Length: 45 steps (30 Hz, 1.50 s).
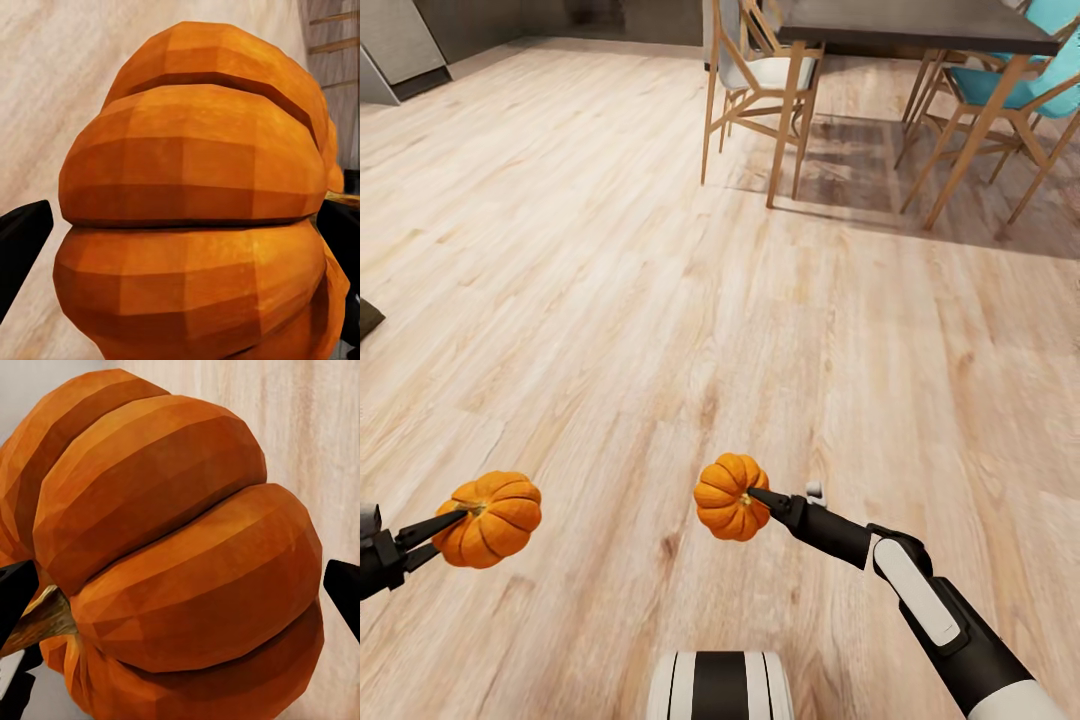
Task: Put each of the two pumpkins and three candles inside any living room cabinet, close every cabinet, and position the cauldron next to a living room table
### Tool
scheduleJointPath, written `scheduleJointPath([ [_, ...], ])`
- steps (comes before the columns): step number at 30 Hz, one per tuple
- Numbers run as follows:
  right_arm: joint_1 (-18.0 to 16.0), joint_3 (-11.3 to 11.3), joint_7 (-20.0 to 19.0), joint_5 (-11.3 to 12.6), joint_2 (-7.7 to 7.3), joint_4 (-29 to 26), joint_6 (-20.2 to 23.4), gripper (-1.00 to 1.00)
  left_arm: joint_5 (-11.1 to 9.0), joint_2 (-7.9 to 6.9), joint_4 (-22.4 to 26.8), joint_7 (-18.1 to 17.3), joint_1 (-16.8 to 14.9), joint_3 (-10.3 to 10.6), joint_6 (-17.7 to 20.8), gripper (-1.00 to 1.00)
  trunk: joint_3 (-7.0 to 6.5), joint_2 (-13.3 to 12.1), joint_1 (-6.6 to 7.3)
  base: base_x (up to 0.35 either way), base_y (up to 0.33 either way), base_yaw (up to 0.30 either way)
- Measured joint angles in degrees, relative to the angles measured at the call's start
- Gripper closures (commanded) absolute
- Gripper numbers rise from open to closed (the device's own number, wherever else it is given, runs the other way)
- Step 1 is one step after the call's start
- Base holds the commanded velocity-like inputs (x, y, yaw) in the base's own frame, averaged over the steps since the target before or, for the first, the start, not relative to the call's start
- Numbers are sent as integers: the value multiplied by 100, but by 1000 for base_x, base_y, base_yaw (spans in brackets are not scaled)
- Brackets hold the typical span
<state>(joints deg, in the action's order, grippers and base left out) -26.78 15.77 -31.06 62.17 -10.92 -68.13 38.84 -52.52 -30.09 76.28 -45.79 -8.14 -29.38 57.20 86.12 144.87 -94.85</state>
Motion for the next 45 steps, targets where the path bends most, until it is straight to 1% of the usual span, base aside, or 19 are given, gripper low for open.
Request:
scheduleJointPath([
  [4,0,-1,-9,-7,5,32,-3,100,-8,14,3,-1,3,56,3,100,-89,-5,10,0,0,0],
  [6,0,-1,-26,-4,6,61,-2,100,-9,25,34,-4,2,186,10,100,-133,-8,15,0,0,0],
  [7,0,-2,-38,-5,6,87,-2,100,-23,32,111,-8,3,320,20,100,-155,-9,18,0,0,0],
  [8,0,-2,-43,-12,6,106,-4,100,-42,36,165,-6,1,401,19,100,-177,-11,21,0,0,0],
  [10,0,-2,-48,-5,11,132,-2,100,-22,42,222,2,0,495,2,100,-222,-13,26,0,0,0],
  [16,0,-2,-47,0,6,154,-1,100,-25,65,261,7,0,576,-2,100,-355,-21,41,0,0,0],
  [19,0,-2,-44,-1,14,158,-1,100,-21,73,265,7,0,676,-4,100,-421,-25,49,0,0,0],
  [28,0,-2,-51,-3,15,176,-2,100,-21,79,267,21,-9,724,-7,100,-621,-38,72,0,0,0],
  [30,0,-2,-56,-7,15,215,-4,100,-20,87,272,35,-39,936,-5,100,-665,-40,77,0,0,0],
  [32,0,-2,-58,-3,15,238,-1,100,-31,96,274,58,-85,1281,-15,100,-709,-43,82,0,0,0],
  [34,0,-2,-57,-11,15,298,-4,100,-5,99,270,76,-109,1437,-49,100,-754,-46,87,0,0,0],
  [36,0,-2,-63,-6,13,348,-2,100,15,105,237,157,-118,1485,-77,100,-798,-48,93,0,0,0],
  [38,0,-2,-70,-3,0,372,-3,100,63,181,219,413,-120,1509,-116,100,-842,-51,98,0,0,0],
  [39,0,-3,-73,4,-1,377,-1,100,64,273,222,617,-120,1518,-121,100,-864,-52,100,0,0,0],
  [41,0,-4,-75,6,-2,383,-1,100,106,570,243,1157,-130,1541,-133,100,-909,-55,105,0,0,0],
  [42,0,-6,-72,8,-2,385,-2,100,155,836,249,1737,-193,1582,-148,100,-931,-57,108,0,0,0],
  [43,0,-7,-72,2,-1,386,-6,100,246,1006,255,2140,-245,1631,-154,100,-953,-58,110,0,0,0],
  [44,0,-6,-61,3,7,391,-25,100,215,1211,268,2739,-327,1740,-142,100,-975,-59,113,0,0,0],
  [45,0,-7,-40,-2,13,388,-91,100,219,1382,273,3266,-392,1918,-136,100,-997,-61,115,0,0,0],
])
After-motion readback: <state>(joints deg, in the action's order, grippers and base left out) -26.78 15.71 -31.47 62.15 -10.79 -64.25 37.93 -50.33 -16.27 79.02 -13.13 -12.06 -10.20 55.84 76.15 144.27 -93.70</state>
